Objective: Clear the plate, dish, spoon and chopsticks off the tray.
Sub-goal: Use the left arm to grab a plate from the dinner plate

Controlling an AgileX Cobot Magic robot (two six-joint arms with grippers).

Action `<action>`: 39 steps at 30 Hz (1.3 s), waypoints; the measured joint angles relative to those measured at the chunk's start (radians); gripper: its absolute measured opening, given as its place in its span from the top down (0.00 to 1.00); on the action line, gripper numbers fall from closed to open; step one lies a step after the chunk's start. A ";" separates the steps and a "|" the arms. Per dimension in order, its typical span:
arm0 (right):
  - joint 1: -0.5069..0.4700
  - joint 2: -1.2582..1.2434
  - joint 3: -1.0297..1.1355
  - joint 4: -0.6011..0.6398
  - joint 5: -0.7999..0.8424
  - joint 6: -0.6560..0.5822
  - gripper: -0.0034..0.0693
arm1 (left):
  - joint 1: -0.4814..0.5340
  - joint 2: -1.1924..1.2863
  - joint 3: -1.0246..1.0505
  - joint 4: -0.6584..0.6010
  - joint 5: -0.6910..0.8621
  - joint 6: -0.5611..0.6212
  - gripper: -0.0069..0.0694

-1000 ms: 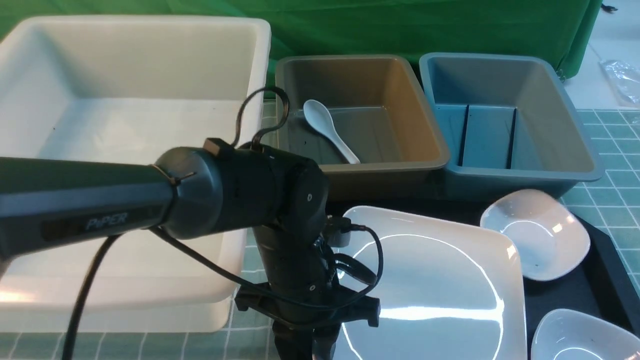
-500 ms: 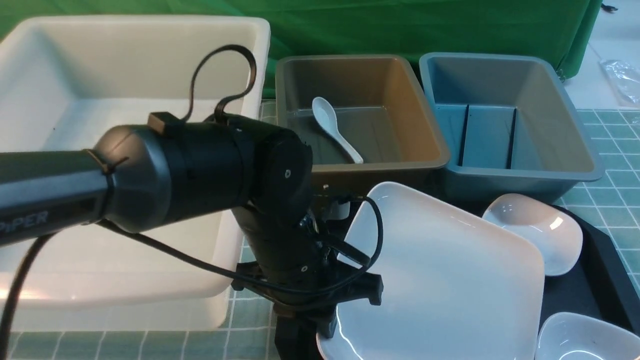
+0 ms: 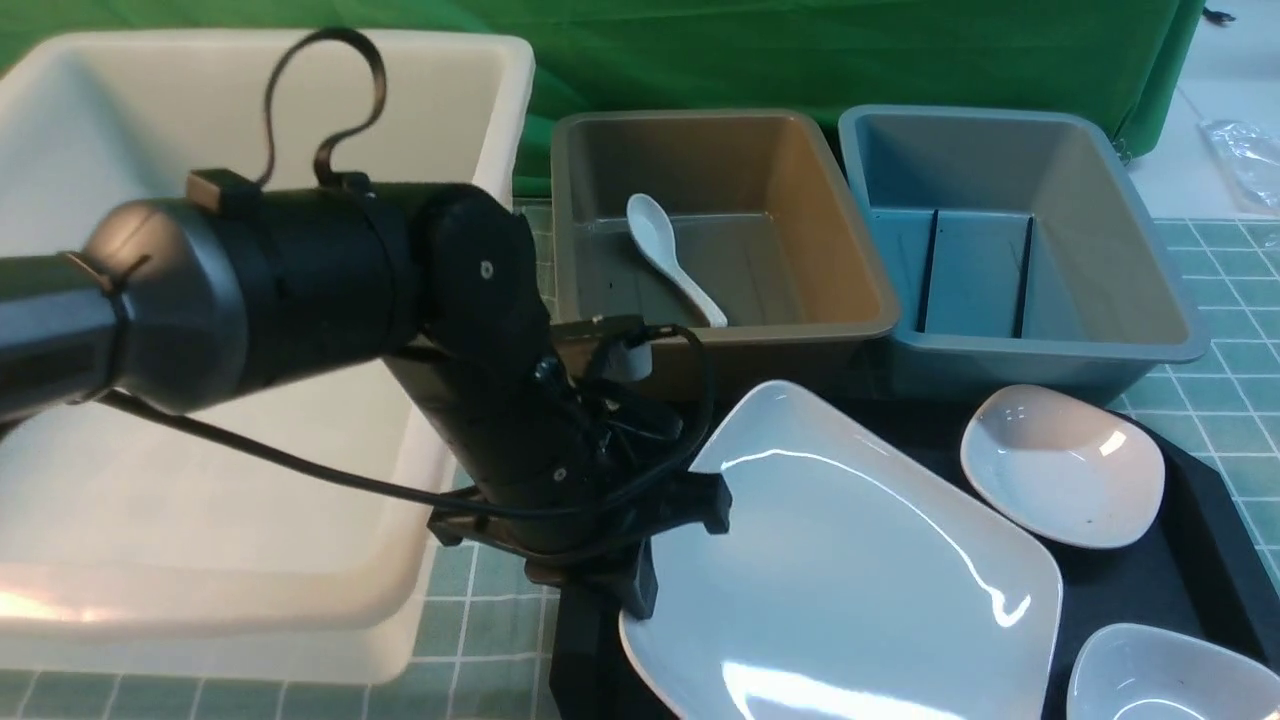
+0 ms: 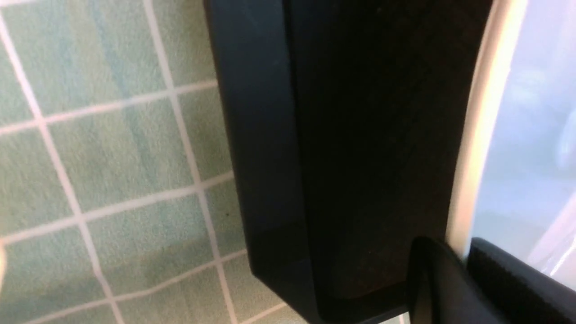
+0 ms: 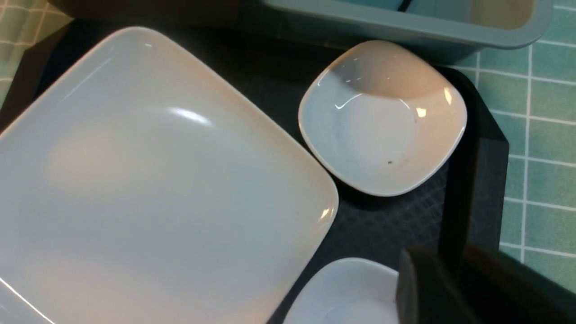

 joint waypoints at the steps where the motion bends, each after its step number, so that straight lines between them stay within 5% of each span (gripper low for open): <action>1: 0.000 0.000 0.000 0.000 -0.003 0.000 0.73 | 0.001 -0.002 0.000 -0.007 0.000 0.008 0.87; 19: 0.000 0.000 0.000 0.001 -0.017 0.000 0.71 | 0.003 -0.065 -0.053 -0.057 -0.016 0.052 0.88; 39: 0.000 0.000 0.000 0.007 -0.018 0.000 0.70 | 0.006 -0.068 -0.181 0.024 0.078 0.053 0.88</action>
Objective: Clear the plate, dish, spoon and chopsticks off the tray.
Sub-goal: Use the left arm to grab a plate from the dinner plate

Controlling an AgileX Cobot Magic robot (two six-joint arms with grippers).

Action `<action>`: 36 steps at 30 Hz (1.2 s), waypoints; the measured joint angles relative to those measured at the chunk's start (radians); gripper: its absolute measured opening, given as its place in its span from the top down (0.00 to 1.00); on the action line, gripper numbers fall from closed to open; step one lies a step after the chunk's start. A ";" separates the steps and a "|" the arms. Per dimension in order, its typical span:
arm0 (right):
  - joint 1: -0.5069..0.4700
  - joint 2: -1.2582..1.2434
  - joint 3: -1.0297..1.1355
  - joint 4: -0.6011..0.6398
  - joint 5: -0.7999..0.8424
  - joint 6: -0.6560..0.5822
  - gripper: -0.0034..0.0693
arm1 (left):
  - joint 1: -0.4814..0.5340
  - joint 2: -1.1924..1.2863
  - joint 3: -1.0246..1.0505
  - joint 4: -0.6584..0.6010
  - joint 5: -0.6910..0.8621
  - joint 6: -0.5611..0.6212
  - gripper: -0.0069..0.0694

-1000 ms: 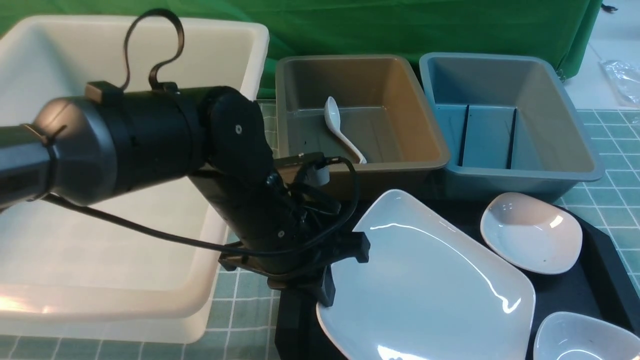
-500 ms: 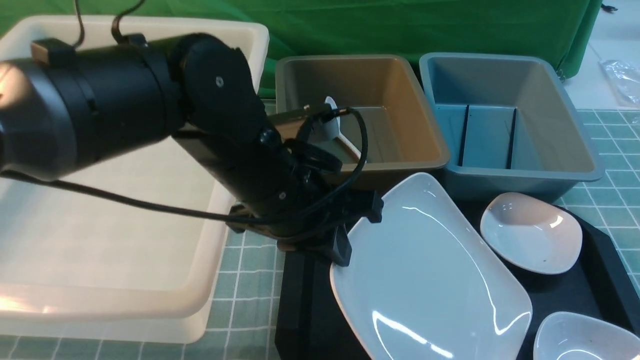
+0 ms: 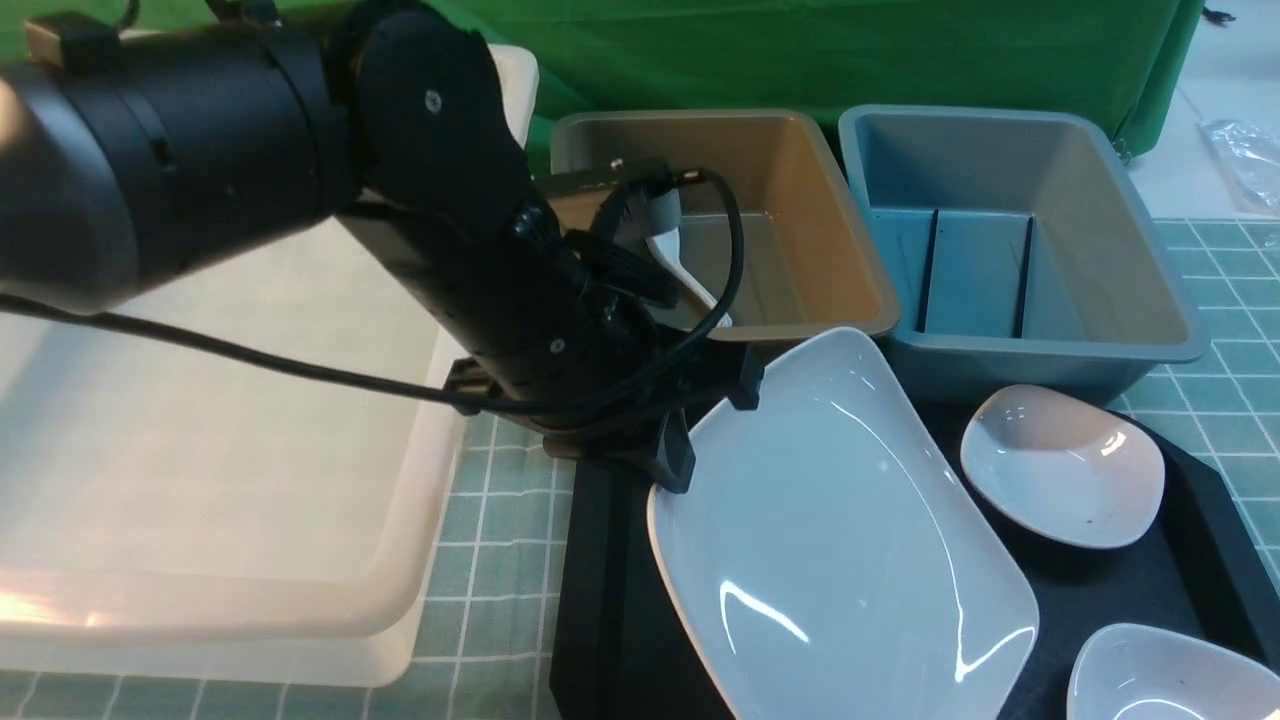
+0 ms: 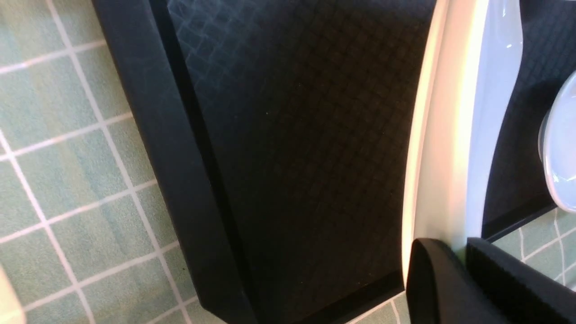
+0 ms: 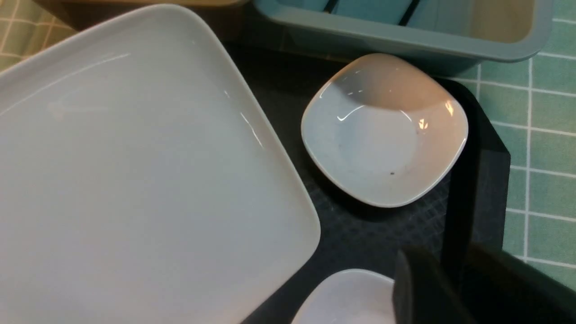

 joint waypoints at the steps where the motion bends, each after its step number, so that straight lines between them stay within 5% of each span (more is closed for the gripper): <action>1: 0.000 0.000 0.000 0.000 0.000 0.000 0.70 | 0.001 0.000 -0.016 0.003 0.012 0.003 0.88; 36: 0.000 0.000 0.000 0.005 -0.022 0.001 0.69 | 0.008 0.000 -0.220 0.181 0.210 0.010 0.87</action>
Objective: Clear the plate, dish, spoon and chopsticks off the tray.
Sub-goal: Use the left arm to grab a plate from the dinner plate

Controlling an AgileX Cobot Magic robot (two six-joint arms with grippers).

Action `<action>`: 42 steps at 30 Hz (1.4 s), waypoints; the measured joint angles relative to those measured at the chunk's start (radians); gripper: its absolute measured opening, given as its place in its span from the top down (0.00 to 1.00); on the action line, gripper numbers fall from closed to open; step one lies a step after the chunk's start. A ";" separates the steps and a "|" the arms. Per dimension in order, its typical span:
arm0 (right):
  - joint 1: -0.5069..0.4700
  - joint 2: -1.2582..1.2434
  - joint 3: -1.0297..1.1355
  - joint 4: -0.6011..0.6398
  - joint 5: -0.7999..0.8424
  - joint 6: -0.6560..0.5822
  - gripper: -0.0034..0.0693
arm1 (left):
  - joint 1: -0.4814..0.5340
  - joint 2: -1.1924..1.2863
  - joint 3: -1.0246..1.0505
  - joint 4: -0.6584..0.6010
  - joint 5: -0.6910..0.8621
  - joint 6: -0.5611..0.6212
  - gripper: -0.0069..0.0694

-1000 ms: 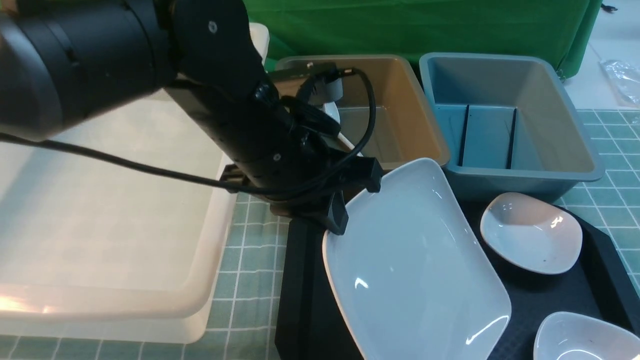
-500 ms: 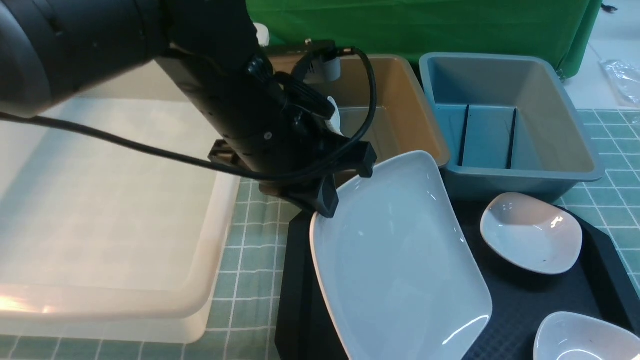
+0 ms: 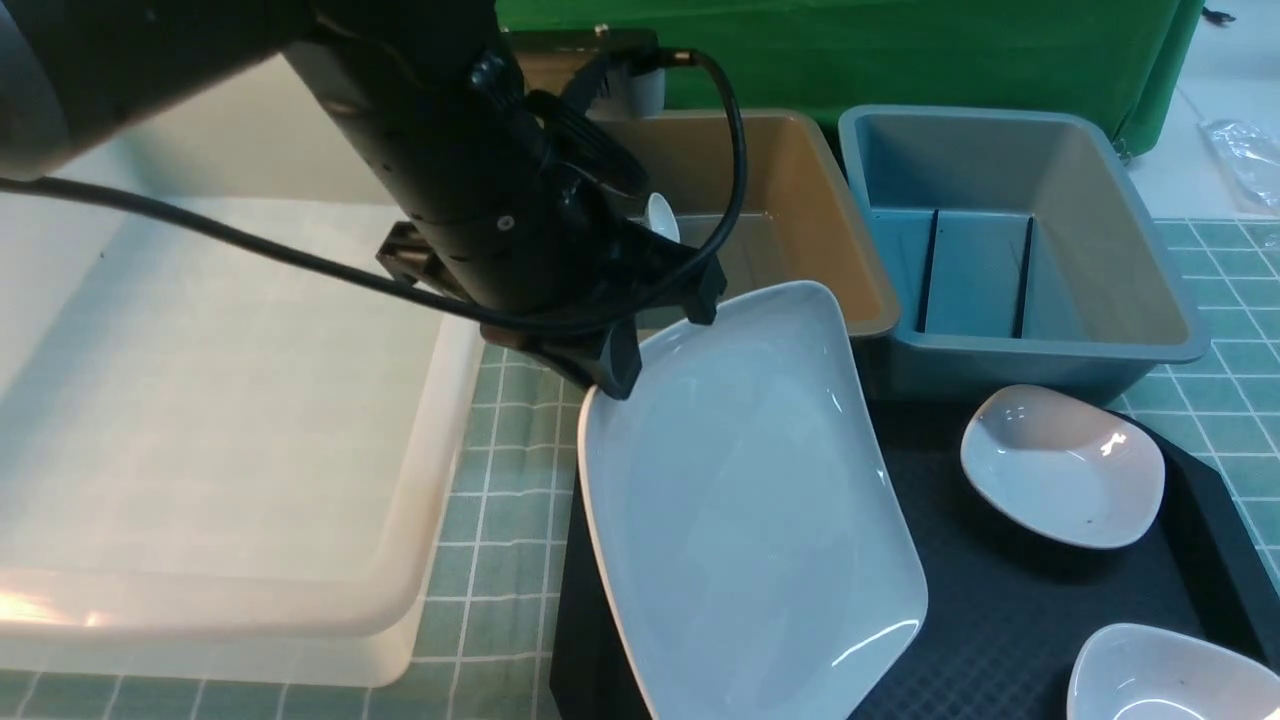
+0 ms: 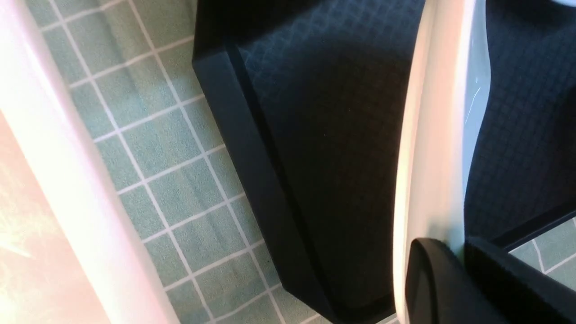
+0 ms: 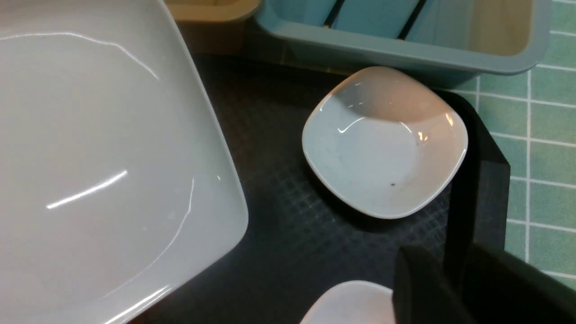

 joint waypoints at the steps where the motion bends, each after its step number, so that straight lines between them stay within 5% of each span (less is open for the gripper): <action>1: 0.000 0.000 0.000 0.001 0.000 0.000 0.69 | 0.000 0.000 -0.003 0.001 0.000 0.000 0.87; 42: 0.000 0.000 0.000 0.006 -0.015 0.000 0.68 | 0.000 0.013 -0.109 0.049 0.020 0.018 0.87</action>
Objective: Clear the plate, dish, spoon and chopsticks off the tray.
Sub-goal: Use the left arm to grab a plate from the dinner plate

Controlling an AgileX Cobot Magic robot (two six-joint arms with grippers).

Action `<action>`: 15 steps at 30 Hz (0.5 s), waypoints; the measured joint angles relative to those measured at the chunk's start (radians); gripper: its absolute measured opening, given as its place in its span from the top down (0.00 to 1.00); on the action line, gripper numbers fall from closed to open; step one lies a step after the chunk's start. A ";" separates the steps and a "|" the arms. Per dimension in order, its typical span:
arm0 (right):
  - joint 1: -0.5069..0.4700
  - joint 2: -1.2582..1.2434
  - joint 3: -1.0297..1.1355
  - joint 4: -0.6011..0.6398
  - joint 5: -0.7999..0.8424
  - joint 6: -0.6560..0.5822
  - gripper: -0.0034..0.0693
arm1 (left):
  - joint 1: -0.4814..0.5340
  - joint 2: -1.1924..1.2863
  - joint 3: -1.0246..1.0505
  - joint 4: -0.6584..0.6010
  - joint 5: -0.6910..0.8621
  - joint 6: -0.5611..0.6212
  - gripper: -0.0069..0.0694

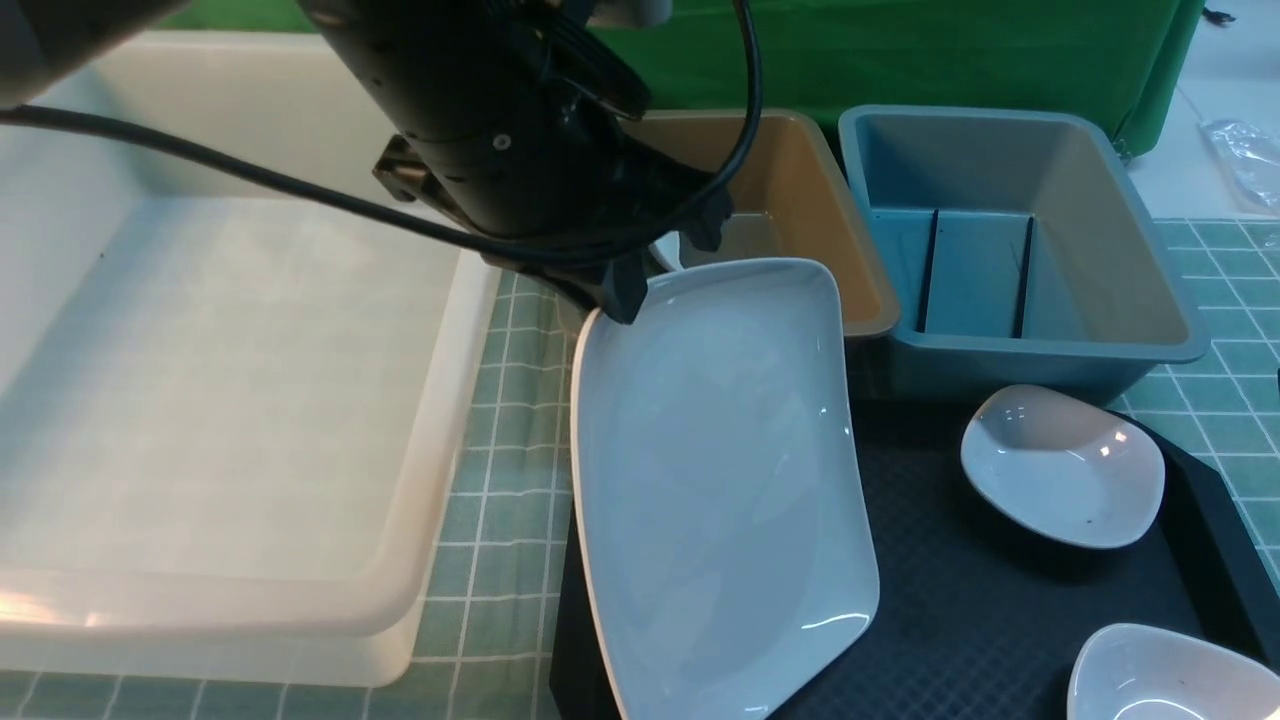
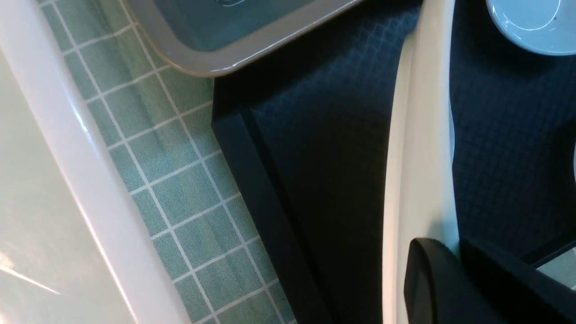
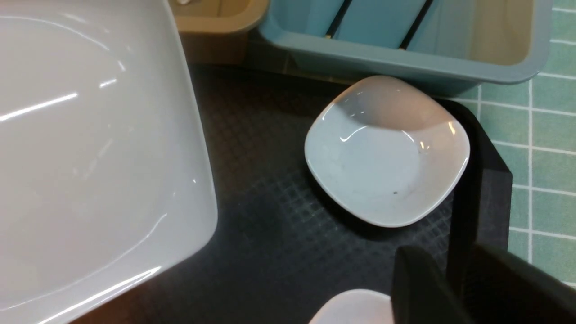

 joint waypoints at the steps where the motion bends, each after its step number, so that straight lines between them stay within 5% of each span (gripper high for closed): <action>1: 0.000 0.000 0.000 0.000 0.000 0.000 0.68 | 0.000 -0.002 0.000 0.004 0.000 0.000 0.87; 15: 0.000 0.000 0.000 0.006 -0.014 0.000 0.68 | 0.000 -0.010 -0.026 0.012 0.003 0.000 0.87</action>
